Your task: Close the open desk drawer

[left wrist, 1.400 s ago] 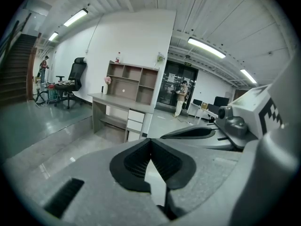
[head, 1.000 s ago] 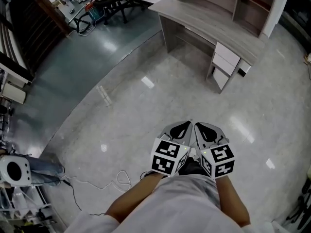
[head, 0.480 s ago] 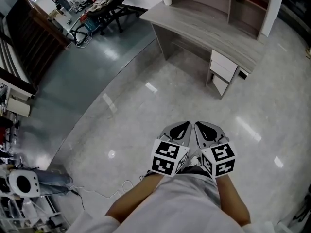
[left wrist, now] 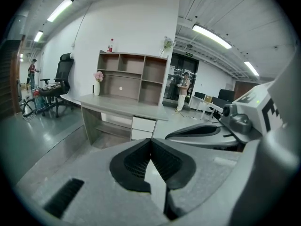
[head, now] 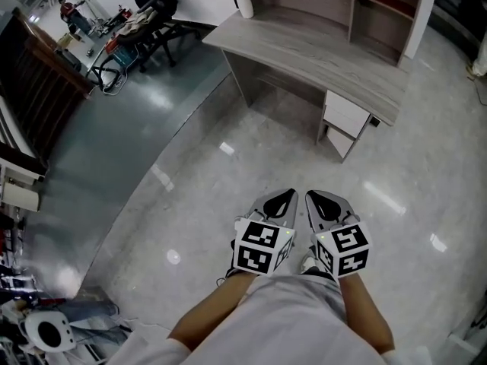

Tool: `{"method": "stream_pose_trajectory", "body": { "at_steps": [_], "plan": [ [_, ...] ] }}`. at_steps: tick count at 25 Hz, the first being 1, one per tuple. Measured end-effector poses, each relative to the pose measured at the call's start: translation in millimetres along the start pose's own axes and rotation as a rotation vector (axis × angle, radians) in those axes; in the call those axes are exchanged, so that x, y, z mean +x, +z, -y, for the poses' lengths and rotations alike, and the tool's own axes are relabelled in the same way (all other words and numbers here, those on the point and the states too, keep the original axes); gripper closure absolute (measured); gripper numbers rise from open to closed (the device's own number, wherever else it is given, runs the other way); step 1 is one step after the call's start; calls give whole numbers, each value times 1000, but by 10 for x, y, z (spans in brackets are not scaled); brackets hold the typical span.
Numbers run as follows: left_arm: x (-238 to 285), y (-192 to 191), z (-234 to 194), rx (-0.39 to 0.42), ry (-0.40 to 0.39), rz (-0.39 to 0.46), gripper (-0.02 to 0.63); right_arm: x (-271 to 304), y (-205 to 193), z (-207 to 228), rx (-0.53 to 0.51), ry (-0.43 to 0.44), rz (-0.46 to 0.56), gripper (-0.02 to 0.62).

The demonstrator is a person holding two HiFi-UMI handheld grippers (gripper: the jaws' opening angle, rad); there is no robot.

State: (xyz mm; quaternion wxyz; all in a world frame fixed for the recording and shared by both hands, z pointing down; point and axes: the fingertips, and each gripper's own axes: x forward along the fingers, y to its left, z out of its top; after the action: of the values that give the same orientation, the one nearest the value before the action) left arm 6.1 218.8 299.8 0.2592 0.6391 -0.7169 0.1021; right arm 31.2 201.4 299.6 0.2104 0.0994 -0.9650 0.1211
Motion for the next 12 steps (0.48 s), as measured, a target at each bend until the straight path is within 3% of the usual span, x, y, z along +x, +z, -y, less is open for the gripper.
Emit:
{"method": "stream_pose_trajectory", "body": {
  "at_steps": [12],
  "plan": [
    [147, 444, -1404, 64, -181, -22, 604, 1317, 678, -318, 57, -170, 5, 595]
  ]
}}
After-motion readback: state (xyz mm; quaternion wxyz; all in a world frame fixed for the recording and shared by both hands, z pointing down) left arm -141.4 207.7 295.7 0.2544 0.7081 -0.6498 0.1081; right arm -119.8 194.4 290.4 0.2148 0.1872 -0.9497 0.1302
